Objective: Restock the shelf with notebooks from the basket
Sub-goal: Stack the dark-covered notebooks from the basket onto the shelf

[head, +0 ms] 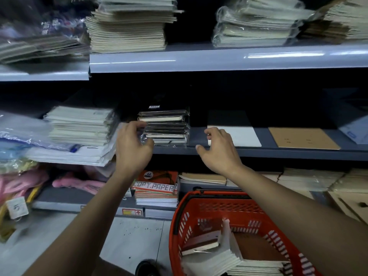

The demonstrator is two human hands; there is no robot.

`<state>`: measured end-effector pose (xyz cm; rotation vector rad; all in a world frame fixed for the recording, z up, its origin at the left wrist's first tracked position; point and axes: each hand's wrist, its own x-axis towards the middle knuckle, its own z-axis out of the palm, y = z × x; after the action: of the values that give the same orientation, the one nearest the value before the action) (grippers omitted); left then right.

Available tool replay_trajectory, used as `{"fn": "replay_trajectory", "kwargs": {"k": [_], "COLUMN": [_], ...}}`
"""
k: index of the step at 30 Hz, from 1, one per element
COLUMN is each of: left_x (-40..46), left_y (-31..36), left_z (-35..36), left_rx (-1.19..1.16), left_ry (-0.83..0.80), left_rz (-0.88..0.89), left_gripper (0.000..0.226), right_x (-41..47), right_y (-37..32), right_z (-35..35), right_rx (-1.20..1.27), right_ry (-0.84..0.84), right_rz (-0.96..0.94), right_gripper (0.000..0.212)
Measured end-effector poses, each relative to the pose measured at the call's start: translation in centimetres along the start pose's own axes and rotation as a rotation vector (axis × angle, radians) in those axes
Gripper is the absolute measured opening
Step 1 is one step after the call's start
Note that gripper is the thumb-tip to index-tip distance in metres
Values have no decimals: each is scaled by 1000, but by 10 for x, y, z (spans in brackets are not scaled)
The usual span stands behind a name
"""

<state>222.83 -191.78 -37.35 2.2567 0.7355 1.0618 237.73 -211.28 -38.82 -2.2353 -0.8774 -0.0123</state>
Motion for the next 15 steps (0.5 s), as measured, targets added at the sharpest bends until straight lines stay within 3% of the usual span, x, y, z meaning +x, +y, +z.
{"fn": "replay_trajectory", "kwargs": {"k": [8, 15], "left_x": [-71, -128], "left_y": [3, -14], "left_z": [37, 93], "left_rx": [-64, -20], "left_ry": [-178, -470], "left_rz": [-142, -246], "left_gripper": [33, 24], "right_x": [-43, -81], "right_y": [38, 90], "right_z": [7, 30], "right_rx": [-59, -169], "right_ry": [-72, -269], "right_rz": [70, 119], "right_gripper": [45, 40]}}
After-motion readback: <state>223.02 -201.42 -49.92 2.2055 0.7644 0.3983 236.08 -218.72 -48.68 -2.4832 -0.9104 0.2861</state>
